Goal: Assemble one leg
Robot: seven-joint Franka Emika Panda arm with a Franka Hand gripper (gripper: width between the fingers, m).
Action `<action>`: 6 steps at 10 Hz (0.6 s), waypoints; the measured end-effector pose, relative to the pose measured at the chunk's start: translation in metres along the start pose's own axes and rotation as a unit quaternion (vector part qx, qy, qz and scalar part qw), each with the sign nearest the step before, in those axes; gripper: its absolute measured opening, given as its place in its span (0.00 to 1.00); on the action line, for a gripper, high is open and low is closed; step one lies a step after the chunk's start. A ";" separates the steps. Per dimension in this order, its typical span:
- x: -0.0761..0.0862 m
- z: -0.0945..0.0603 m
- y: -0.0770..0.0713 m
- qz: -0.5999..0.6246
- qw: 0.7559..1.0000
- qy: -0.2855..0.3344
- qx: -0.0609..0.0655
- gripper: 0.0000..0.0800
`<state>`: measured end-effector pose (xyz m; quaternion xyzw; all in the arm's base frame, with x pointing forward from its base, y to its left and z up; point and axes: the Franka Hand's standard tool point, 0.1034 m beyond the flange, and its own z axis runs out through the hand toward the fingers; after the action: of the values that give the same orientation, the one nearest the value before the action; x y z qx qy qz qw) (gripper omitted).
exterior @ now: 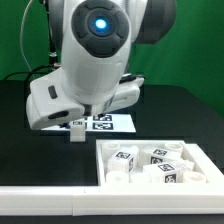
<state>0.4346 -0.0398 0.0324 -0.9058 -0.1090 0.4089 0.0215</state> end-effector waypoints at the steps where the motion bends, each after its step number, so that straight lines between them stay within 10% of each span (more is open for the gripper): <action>1: 0.002 0.008 -0.004 0.016 1.000 0.000 0.013 0.81; 6: 0.003 0.005 -0.006 -0.017 1.000 0.001 0.010 0.81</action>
Offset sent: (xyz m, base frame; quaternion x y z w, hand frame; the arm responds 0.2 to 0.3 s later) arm 0.0000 0.0000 0.0000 0.0000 0.0000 0.0000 1.0000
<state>0.4314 -0.0332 0.0281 -0.9039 -0.1205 0.4086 0.0376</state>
